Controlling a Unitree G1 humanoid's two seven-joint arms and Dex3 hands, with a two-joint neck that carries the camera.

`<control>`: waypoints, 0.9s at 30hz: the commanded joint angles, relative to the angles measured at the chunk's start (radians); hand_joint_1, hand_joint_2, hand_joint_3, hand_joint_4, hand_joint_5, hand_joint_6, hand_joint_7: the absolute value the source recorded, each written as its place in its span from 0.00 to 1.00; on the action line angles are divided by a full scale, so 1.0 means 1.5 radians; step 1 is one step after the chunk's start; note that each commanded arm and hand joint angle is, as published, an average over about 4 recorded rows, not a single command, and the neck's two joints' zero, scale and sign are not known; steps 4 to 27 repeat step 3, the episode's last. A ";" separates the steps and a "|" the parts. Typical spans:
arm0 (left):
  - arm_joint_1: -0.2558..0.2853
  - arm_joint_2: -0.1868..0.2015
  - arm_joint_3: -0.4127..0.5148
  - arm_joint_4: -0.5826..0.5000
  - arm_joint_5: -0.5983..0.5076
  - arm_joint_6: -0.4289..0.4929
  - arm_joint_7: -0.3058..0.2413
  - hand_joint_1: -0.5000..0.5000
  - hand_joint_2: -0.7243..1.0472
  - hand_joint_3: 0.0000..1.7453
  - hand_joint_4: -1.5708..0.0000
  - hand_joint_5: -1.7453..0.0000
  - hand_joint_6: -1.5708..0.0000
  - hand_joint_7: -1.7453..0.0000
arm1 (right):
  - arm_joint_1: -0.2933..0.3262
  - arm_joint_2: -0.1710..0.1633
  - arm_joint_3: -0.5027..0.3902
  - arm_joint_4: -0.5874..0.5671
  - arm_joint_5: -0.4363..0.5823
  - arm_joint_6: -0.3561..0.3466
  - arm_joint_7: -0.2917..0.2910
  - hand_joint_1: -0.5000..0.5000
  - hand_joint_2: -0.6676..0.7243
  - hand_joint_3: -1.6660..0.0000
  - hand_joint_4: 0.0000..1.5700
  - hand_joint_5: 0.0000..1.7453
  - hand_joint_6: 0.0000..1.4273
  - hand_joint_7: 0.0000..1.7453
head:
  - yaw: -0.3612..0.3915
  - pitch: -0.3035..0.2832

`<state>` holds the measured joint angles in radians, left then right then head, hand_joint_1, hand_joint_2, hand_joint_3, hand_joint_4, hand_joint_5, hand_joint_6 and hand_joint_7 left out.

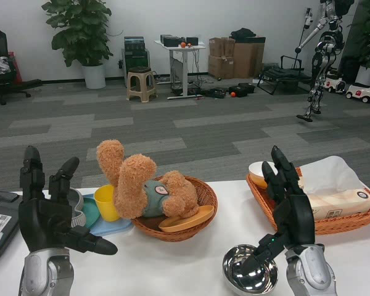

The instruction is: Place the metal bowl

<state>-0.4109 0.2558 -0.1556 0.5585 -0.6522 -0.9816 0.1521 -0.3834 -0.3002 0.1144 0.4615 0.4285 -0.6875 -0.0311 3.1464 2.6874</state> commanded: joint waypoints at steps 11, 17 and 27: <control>-0.005 0.008 -0.001 0.005 -0.004 -0.002 0.002 0.00 0.10 0.00 0.60 0.47 1.00 1.00 | -0.002 -0.005 0.013 -0.016 0.019 -0.013 -0.004 0.12 0.86 1.00 0.00 0.00 0.00 0.04 | 0.007 0.003; -0.005 0.008 -0.001 0.005 -0.004 -0.002 0.002 0.00 0.10 0.00 0.60 0.47 1.00 1.00 | -0.002 -0.005 0.013 -0.016 0.019 -0.013 -0.004 0.12 0.86 1.00 0.00 0.00 0.00 0.04 | 0.007 0.003; -0.005 0.008 -0.001 0.005 -0.004 -0.002 0.002 0.00 0.10 0.00 0.60 0.47 1.00 1.00 | -0.002 -0.005 0.013 -0.016 0.019 -0.013 -0.004 0.12 0.86 1.00 0.00 0.00 0.00 0.04 | 0.007 0.003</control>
